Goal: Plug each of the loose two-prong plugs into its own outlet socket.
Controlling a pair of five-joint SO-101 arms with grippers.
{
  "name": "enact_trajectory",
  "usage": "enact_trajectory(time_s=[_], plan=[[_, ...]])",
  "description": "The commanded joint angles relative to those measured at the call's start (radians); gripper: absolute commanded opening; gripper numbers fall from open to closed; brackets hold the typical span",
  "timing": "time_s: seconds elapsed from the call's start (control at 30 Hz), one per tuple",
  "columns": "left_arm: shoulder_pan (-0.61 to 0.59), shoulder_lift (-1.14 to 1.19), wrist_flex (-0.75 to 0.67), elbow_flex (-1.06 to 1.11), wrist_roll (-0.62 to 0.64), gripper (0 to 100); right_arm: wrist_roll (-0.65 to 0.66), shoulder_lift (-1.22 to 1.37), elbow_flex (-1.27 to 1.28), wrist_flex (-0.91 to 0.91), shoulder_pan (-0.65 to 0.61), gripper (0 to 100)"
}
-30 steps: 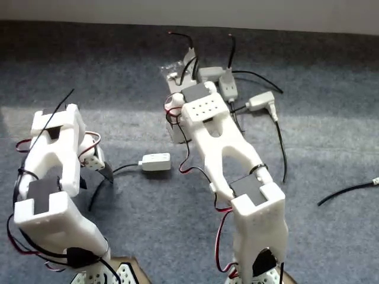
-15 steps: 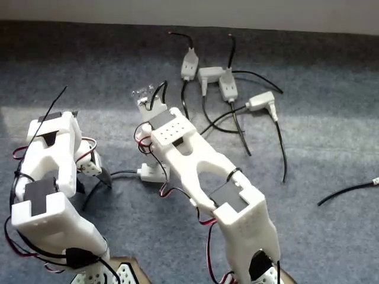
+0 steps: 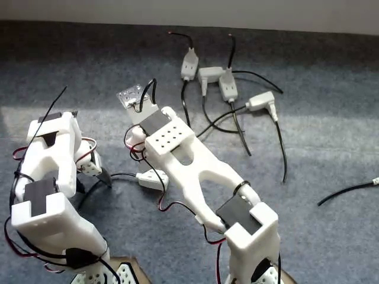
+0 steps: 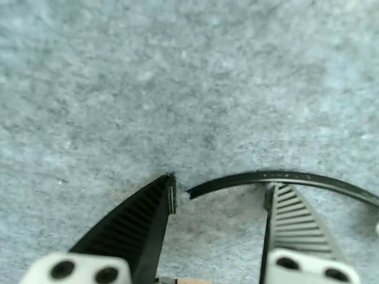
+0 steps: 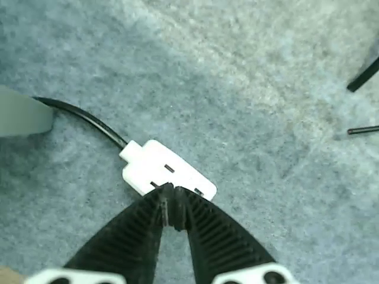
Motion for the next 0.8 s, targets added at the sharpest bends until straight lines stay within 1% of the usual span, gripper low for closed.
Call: enact_trajectory(time_s=[0.0, 0.13, 0.33, 0.47, 0.67, 0.77], plan=[[-0.008, -0.002, -0.031, -0.001, -0.002, 25, -0.006, -0.076, -0.004, 0.056, -0.008, 0.6], [-0.008, -0.001, -0.031, 0.001, -0.002, 25, -0.006, -0.019, -0.002, 0.061, -0.050, 0.6], [-0.008, -0.001, -0.031, 0.001, -0.003, 25, -0.008, 0.159, -0.002, 0.012, -0.124, 0.6], [-0.013, -0.001, -0.031, 0.001, -0.003, 25, -0.008, 0.232, -0.008, 0.008, -0.127, 0.6], [-0.015, -0.004, -0.023, -0.010, -0.003, 25, -0.006, 0.222, -0.012, 0.013, -0.110, 0.6], [-0.050, -0.007, -0.023, -0.012, -0.003, 25, -0.006, 0.162, -0.007, 0.019, -0.108, 0.6]])
